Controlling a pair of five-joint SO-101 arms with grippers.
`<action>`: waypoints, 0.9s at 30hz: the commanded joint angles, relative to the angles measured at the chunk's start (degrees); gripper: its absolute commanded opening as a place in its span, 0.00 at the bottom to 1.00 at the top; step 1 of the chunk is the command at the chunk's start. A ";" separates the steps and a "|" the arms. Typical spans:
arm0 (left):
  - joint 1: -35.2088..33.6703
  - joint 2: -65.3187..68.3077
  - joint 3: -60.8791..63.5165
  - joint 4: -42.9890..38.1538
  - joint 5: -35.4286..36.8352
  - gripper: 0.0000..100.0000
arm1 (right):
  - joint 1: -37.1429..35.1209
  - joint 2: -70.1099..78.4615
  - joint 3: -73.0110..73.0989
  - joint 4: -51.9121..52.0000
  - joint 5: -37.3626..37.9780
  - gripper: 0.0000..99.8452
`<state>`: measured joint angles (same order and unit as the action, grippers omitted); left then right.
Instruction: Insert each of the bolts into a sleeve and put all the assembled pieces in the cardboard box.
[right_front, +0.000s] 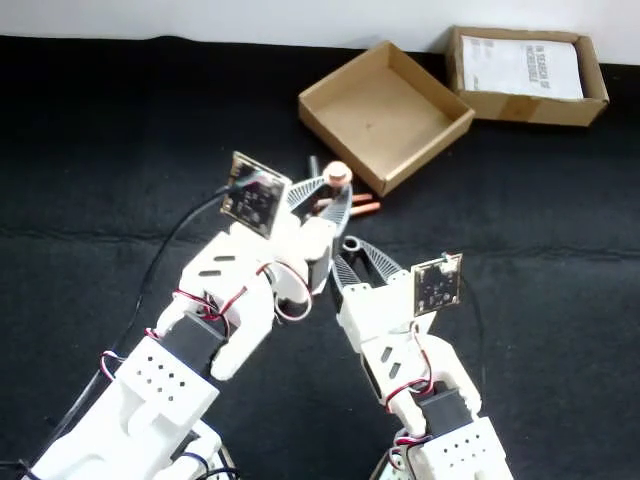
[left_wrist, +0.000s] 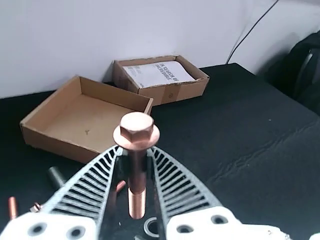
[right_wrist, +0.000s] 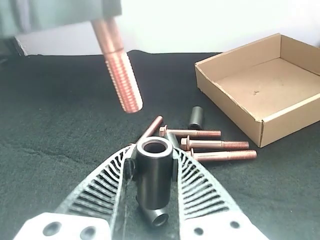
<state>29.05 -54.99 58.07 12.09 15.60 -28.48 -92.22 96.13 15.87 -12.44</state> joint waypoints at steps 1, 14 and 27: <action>-0.66 0.22 -3.21 -1.23 1.85 0.01 | 0.04 -0.92 5.23 -1.27 -0.18 0.01; 6.37 0.57 -3.38 2.46 -2.11 0.01 | -0.13 -0.92 5.14 -1.27 -0.09 0.01; 3.38 0.57 -3.03 3.87 -3.78 0.01 | -0.04 -0.92 4.70 -1.10 -0.09 0.01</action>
<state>33.80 -54.46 57.98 15.96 12.18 -28.48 -92.22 96.13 15.87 -12.44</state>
